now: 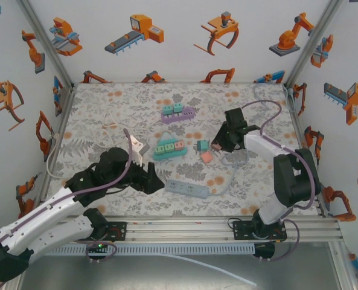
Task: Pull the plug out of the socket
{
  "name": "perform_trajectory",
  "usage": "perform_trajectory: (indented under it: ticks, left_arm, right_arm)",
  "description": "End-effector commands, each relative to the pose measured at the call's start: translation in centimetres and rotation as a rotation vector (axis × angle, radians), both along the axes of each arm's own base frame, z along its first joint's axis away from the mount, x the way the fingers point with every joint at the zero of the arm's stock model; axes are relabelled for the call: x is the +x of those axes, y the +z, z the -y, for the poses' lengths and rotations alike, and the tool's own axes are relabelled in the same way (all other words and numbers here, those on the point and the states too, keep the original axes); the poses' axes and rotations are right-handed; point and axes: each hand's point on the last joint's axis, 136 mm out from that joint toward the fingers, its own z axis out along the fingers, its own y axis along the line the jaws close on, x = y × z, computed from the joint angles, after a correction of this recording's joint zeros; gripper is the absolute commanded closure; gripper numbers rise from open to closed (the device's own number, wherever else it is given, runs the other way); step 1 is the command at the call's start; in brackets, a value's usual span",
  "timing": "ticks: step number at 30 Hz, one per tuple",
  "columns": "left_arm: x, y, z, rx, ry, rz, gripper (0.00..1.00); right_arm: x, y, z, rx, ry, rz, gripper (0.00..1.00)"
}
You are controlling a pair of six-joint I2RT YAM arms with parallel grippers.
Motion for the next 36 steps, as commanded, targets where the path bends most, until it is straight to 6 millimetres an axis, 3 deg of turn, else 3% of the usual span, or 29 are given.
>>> perform_trajectory:
  ticks: [1, 6, 10, 14, 19, 26, 29, 32, 36]
  left_arm:
    - [1.0, -1.0, -2.2, 0.065, 0.115, 0.020, 0.30]
    - [2.2, -1.2, -4.8, 0.103, 0.265, 0.026, 0.25]
    - [2.9, -1.3, -6.4, 0.108, 0.346, 0.009, 0.19]
    - [3.9, -1.4, -7.4, 0.088, 0.406, -0.026, 0.09]
    - [6.1, -1.2, -8.0, 0.067, 0.446, -0.115, 0.04]
    - [12.1, 0.4, -7.2, 0.019, 0.376, -0.166, 0.01]
    - [15.5, 0.8, -7.0, -0.009, 0.313, -0.170, 0.01]
    - [18.6, 0.8, -7.4, -0.029, 0.284, -0.188, 0.02]
    - [22.3, 0.4, -7.0, -0.122, 0.293, -0.249, 0.03]
  right_arm:
    - [1.0, 0.3, 0.1, 0.029, -0.028, -0.004, 0.83]
    - [1.0, -1.1, 0.2, 0.044, -0.027, -0.043, 0.54]
    - [0.8, -1.3, 0.3, 0.042, -0.027, -0.037, 0.45]
    - [1.0, 0.3, 0.4, 0.040, -0.004, 0.005, 0.36]
    - [1.5, 5.4, 0.5, 0.025, 0.050, 0.139, 0.34]
    - [1.1, 15.8, 0.3, -0.141, 0.276, 0.549, 0.33]
    - [0.6, 18.7, -1.7, -0.203, 0.454, 0.726, 0.36]
    - [-0.7, 20.6, -5.1, -0.293, 0.719, 0.941, 0.41]
    - [-4.0, 21.4, -9.9, -0.405, 1.154, 1.234, 0.42]
